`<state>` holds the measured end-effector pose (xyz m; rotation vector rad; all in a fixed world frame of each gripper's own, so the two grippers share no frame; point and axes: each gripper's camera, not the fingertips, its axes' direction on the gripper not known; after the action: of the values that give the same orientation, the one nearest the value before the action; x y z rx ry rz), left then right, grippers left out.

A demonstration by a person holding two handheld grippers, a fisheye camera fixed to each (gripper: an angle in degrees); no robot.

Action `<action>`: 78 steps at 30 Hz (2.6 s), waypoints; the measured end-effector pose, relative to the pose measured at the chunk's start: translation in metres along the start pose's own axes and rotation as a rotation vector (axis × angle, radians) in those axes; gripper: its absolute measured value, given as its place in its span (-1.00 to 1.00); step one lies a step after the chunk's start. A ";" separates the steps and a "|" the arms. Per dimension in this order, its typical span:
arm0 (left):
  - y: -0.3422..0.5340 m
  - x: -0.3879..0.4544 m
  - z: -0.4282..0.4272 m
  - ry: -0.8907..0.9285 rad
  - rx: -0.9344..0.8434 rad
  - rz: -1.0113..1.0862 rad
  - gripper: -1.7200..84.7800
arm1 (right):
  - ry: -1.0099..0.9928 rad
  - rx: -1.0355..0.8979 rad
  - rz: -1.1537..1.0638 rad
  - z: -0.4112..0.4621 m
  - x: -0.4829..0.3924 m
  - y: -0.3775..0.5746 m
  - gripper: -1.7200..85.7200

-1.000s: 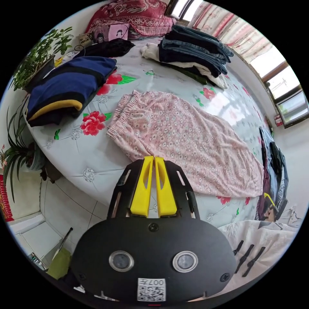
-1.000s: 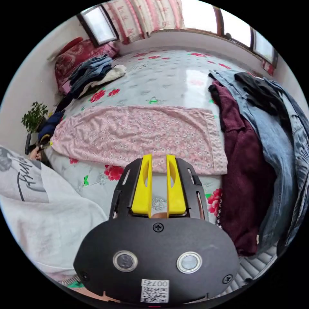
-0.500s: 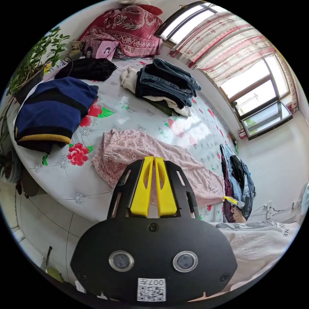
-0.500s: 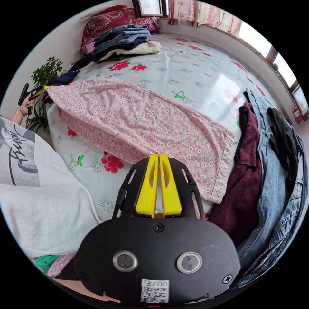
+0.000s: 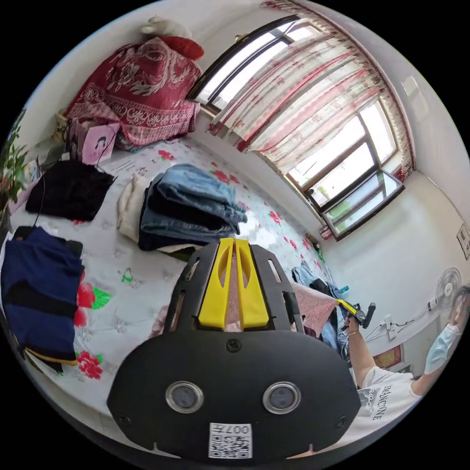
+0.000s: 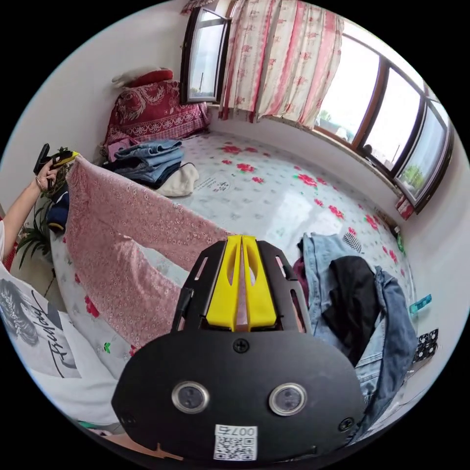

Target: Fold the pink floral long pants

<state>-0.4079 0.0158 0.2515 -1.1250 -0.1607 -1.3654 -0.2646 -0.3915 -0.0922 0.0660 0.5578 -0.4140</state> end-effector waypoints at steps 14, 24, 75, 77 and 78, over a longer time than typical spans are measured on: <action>0.149 0.007 -0.105 -0.218 -0.158 0.162 -0.98 | -0.004 0.147 -0.151 -0.186 -0.084 0.152 -0.96; 0.326 -0.111 -0.011 -0.516 -0.668 -0.237 -0.98 | -0.231 -0.422 0.270 -0.039 -0.101 0.320 -0.89; 0.187 -0.167 0.016 -0.473 -0.601 -0.284 -0.79 | -0.457 -0.279 -0.067 0.060 -0.226 0.174 -0.93; 0.186 -0.167 0.014 -0.465 -0.591 -0.287 -0.80 | -0.482 -0.328 -0.072 0.074 -0.245 0.181 -0.89; 0.186 -0.168 0.014 -0.459 -0.586 -0.287 -0.80 | -0.492 -0.337 -0.059 0.076 -0.245 0.184 -0.88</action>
<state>-0.2948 0.1041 0.0454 -1.9663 -0.2712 -1.4250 -0.3414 -0.1467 0.0919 -0.3691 0.1376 -0.3720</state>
